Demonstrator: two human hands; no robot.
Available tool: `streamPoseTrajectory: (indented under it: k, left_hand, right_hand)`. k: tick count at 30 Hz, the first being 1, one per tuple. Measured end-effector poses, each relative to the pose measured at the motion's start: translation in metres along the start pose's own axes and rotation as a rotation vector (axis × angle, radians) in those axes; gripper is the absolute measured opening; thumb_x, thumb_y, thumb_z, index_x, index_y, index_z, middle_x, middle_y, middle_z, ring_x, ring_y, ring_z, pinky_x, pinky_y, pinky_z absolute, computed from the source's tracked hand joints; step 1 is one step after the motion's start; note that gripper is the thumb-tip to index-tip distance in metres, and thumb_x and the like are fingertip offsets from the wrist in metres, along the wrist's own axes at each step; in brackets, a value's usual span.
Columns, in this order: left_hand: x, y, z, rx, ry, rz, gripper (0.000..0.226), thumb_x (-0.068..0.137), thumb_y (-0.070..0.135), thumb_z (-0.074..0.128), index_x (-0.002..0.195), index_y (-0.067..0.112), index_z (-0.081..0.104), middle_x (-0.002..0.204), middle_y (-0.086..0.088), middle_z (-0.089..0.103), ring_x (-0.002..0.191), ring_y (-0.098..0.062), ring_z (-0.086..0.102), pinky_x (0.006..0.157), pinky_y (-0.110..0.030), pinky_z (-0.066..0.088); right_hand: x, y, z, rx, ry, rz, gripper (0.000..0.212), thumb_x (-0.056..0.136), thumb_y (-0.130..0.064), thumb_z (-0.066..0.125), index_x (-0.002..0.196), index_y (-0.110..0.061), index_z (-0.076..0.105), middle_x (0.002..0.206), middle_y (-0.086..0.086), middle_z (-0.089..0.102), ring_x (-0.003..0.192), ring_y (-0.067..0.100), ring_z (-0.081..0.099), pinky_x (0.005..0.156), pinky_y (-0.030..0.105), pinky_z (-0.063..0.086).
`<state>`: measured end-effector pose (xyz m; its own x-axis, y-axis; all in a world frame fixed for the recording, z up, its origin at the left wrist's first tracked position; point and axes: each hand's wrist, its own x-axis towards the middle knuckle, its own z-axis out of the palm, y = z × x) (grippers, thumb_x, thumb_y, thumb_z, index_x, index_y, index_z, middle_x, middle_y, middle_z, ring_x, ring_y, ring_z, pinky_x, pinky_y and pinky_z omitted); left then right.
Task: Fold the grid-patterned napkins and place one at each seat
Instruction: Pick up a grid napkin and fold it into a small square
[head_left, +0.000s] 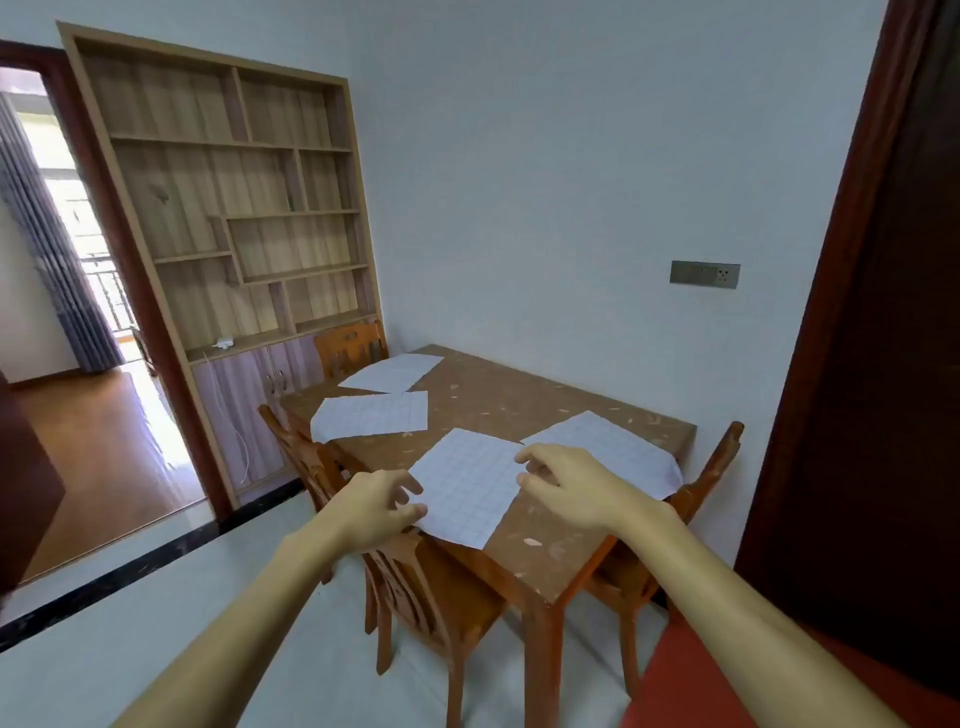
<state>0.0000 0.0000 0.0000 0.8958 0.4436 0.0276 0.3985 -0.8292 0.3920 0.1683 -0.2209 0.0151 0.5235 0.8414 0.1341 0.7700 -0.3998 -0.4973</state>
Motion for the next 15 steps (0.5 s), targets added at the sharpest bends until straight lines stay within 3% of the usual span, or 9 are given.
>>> streamPoseTrajectory:
  k: [6, 11, 15]
  left_hand:
    - [0.031, -0.056, 0.002, -0.035, -0.040, -0.045, 0.040, 0.095, 0.044, 0.059, 0.128, 0.021, 0.060, 0.122, 0.000, 0.068, 0.104, -0.011, 0.067, 0.091, -0.027, 0.056]
    - [0.065, -0.088, 0.005, -0.019, -0.078, -0.049, 0.039, 0.097, 0.041, 0.059, 0.128, 0.018, 0.060, 0.122, 0.001, 0.068, 0.104, -0.009, 0.065, 0.084, -0.019, 0.051]
    - [0.111, -0.113, 0.011, -0.017, -0.091, -0.080, 0.039, 0.097, 0.039, 0.059, 0.130, 0.018, 0.059, 0.125, 0.000, 0.066, 0.108, -0.012, 0.065, 0.089, -0.024, 0.054]
  right_hand:
    - [0.056, -0.003, 0.037, -0.048, -0.069, 0.039, 0.039, 0.101, -0.041, 0.045, 0.138, -0.028, 0.050, 0.136, -0.001, 0.058, 0.116, 0.014, 0.060, 0.101, 0.036, 0.050]
    - [0.108, 0.006, 0.063, -0.025, -0.102, 0.040, 0.040, 0.102, -0.038, 0.047, 0.139, -0.024, 0.050, 0.138, 0.000, 0.057, 0.118, 0.012, 0.057, 0.099, 0.030, 0.048]
    - [0.154, 0.025, 0.077, -0.022, -0.127, 0.029, 0.042, 0.101, -0.034, 0.052, 0.141, -0.023, 0.048, 0.139, -0.002, 0.055, 0.120, 0.012, 0.055, 0.094, 0.024, 0.044]
